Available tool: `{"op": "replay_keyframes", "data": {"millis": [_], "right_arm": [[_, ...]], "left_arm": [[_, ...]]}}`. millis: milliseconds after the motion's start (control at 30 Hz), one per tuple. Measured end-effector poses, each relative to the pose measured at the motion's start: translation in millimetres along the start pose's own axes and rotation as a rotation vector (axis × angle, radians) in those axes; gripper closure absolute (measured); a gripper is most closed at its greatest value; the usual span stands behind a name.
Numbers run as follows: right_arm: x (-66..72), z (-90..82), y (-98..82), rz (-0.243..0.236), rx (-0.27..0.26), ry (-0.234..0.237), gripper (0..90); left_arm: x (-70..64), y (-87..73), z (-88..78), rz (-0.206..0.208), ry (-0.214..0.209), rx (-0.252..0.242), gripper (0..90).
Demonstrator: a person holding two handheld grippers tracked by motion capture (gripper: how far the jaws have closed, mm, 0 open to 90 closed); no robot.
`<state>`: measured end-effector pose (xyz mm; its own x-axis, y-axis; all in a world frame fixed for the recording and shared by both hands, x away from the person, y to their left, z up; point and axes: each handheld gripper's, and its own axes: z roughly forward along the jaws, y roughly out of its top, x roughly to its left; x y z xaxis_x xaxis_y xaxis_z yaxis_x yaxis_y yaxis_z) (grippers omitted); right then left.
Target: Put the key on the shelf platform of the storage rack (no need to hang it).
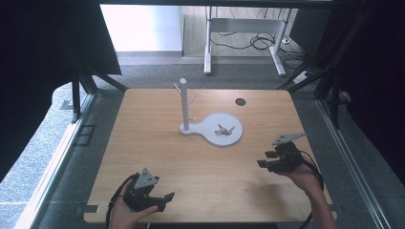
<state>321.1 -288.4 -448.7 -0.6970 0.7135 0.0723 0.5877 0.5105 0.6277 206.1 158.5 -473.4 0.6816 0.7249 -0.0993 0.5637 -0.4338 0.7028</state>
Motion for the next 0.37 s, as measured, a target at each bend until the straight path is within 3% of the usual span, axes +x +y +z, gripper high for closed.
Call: {"op": "replay_keyframes", "data": {"millis": [167,367], "right_arm": [[-0.3,-1.3,-24.5,0.027,-0.028,-0.007,46.9],[-2.1,-1.4,-24.7,0.030,-0.036,-0.025,44.0]], "left_arm": [[-2.7,1.5,1.2,0.003,0.006,0.006,22.9],[-5.2,2.6,3.0,0.007,0.006,0.011,22.9]]}}
